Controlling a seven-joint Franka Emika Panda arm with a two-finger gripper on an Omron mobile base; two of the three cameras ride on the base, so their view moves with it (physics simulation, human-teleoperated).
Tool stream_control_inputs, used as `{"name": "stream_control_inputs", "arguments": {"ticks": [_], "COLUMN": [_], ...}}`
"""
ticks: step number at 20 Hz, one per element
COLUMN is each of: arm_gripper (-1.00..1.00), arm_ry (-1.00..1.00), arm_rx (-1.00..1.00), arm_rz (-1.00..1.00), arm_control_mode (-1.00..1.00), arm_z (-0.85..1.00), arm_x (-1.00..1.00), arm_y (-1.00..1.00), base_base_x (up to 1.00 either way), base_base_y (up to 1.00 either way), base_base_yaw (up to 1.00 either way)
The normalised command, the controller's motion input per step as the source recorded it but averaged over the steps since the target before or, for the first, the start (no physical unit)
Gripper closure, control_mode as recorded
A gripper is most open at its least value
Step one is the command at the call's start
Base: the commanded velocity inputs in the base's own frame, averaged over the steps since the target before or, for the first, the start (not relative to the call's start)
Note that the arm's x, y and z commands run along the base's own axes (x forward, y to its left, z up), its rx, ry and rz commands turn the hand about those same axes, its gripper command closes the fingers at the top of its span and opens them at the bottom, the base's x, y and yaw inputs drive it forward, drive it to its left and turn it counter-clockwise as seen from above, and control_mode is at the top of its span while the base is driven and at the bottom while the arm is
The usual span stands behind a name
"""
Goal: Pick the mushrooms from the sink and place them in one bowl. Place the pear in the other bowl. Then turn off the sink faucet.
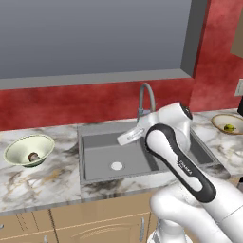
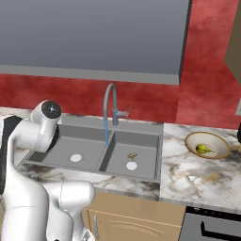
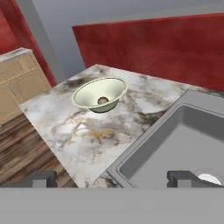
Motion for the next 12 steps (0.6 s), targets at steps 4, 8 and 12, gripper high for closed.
{"name": "stream_control_inputs", "arguments": {"ticks": [4, 8, 12], "arm_gripper": [-1.00, -1.00, -1.00], "arm_ry": [0.14, 0.18, 0.21], "arm_rx": [0.12, 0.10, 0.09], "arm_rz": [0.00, 0.00, 0.00], "arm_control_mode": [-1.00, -1.00, -1.00], "arm_z": [0.00, 0.00, -0.01], "arm_x": [-0.05, 0.00, 0.00], "arm_y": [-1.00, -0.98, -0.97], "base_base_x": [0.00, 0.00, 0.00], "base_base_y": [0.00, 0.00, 0.00], "base_base_yaw": [0.00, 0.00, 0.00]}}
